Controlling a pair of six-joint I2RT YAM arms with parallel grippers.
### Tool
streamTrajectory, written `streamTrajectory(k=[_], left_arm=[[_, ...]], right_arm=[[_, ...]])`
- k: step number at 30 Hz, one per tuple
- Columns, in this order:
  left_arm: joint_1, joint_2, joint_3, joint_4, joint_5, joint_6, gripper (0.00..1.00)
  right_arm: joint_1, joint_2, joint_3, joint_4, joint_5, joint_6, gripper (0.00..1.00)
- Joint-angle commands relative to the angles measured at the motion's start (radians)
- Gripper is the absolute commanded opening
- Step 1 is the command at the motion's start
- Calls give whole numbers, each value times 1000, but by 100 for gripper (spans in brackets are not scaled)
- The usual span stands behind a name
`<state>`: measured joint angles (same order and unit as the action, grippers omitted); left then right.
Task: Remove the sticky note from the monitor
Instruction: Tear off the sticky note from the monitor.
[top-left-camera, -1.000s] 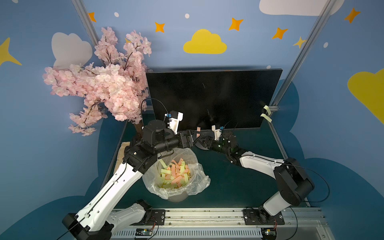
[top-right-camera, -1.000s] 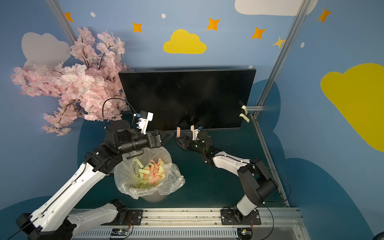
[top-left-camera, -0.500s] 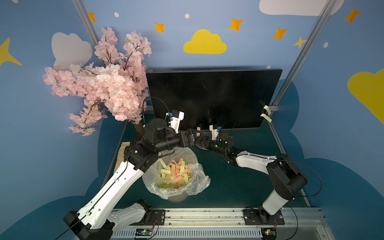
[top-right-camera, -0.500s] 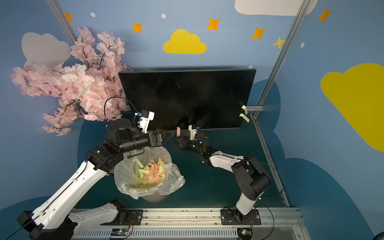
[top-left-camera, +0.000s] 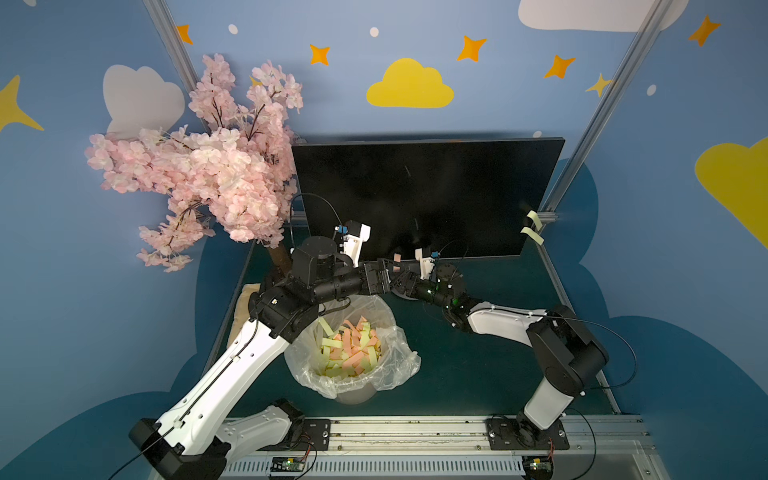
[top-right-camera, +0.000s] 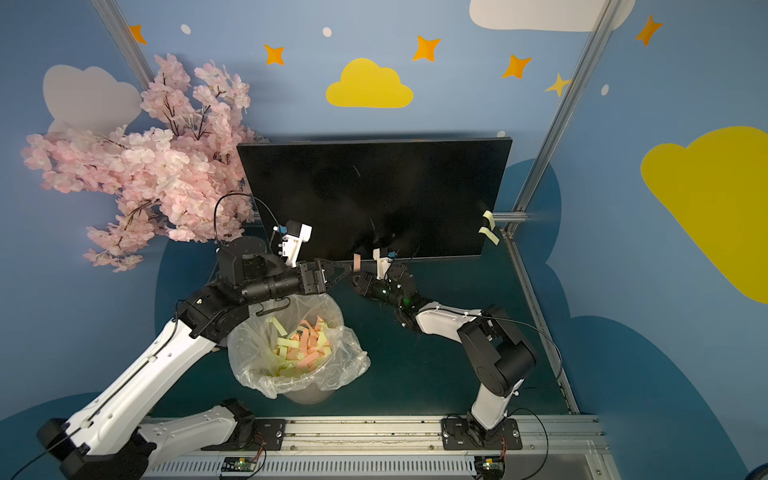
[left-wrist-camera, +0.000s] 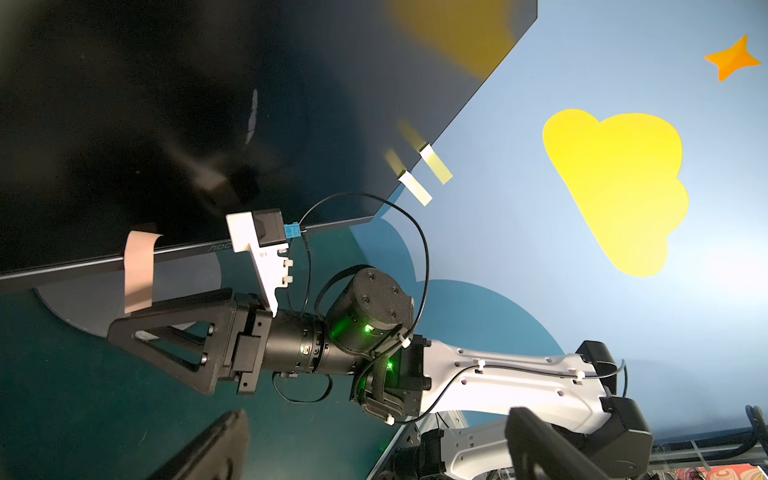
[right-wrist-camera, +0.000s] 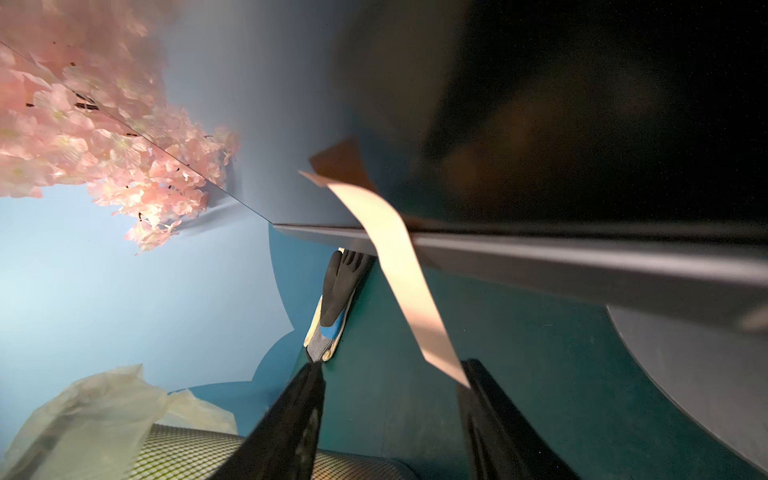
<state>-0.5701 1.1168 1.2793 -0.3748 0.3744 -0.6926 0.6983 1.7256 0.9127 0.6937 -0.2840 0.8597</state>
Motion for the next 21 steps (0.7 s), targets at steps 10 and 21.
streamTrajectory(k=[10,21], left_arm=[[-14,1,32,-18,2,8,100],[-17,-9,27,-17,0,11,100]], right_arm=[[-26,6,21,46,18,8,33],[-31,-1,2,40,-5,15,7]])
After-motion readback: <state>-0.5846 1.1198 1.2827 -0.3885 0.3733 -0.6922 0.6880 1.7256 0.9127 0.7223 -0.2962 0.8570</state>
